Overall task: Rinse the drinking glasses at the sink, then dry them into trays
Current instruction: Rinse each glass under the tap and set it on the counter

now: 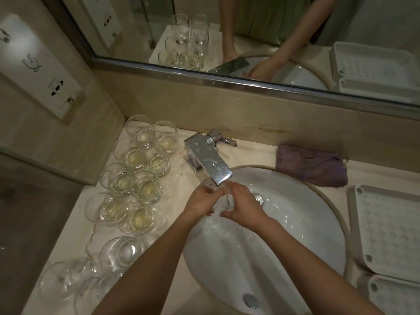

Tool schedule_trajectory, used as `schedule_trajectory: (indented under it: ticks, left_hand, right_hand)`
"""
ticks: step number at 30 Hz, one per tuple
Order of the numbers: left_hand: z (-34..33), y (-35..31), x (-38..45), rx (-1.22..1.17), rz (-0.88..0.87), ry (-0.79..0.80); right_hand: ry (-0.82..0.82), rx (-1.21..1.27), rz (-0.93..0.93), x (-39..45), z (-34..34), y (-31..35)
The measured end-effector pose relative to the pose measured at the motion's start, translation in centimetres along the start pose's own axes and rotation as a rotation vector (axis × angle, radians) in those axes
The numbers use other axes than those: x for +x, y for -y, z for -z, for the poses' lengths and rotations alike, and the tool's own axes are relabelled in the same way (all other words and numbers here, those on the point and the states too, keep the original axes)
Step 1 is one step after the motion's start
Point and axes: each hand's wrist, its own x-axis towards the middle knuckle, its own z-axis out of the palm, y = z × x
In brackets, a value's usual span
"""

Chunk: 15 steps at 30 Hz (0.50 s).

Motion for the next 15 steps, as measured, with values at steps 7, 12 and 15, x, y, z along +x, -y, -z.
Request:
schedule_trajectory:
  ticks: [7,12,15]
  left_hand:
    - [2.3,1.6,-0.6,-0.034,-0.046,0.176]
    - [2.5,2.1,-0.7,-0.112,-0.093,0.172]
    - [2.9,2.7,-0.8,-0.182,-0.062,0.182]
  right_hand:
    - [0.068,0.694,-0.256,0.0,0.3,0.1]
    - [0.158,0.957,-0.363,-0.4,-1.1,-0.3]
    - [0.121,0.673,-0.329,-0.3,-0.5,0.6]
